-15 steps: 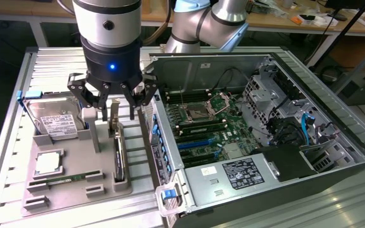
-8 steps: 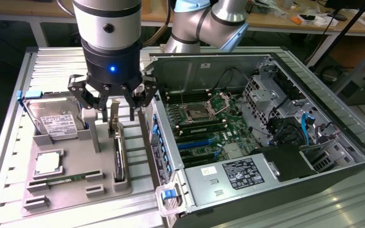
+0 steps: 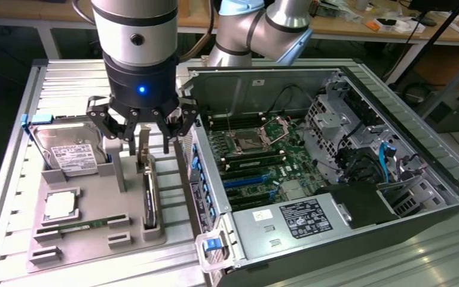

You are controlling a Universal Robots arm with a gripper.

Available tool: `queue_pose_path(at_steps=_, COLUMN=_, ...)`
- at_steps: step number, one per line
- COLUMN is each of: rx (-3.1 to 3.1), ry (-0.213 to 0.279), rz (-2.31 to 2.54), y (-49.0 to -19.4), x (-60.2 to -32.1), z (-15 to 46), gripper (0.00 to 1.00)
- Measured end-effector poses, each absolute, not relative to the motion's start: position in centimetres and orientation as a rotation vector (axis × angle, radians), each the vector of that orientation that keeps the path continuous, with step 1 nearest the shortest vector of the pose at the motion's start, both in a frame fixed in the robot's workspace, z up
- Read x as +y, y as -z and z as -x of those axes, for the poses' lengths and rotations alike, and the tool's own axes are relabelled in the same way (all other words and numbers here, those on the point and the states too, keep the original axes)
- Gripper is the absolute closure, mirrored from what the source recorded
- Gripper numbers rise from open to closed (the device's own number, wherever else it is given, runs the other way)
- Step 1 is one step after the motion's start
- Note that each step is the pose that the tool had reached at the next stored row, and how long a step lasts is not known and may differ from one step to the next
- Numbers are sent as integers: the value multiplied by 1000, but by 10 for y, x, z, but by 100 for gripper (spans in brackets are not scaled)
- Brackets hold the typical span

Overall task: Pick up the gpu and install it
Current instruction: 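Pick up the gpu and move the gpu toward the slot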

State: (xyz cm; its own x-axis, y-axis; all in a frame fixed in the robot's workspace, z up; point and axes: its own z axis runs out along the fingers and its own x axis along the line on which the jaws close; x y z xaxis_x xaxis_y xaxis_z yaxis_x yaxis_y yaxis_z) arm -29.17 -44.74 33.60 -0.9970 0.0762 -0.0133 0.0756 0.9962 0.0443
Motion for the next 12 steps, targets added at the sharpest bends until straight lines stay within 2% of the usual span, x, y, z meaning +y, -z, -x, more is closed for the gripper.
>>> queue_pose_path(at_steps=12, rx=3124, ry=-69, rz=-119, y=-329, x=-447, z=292, gripper=46)
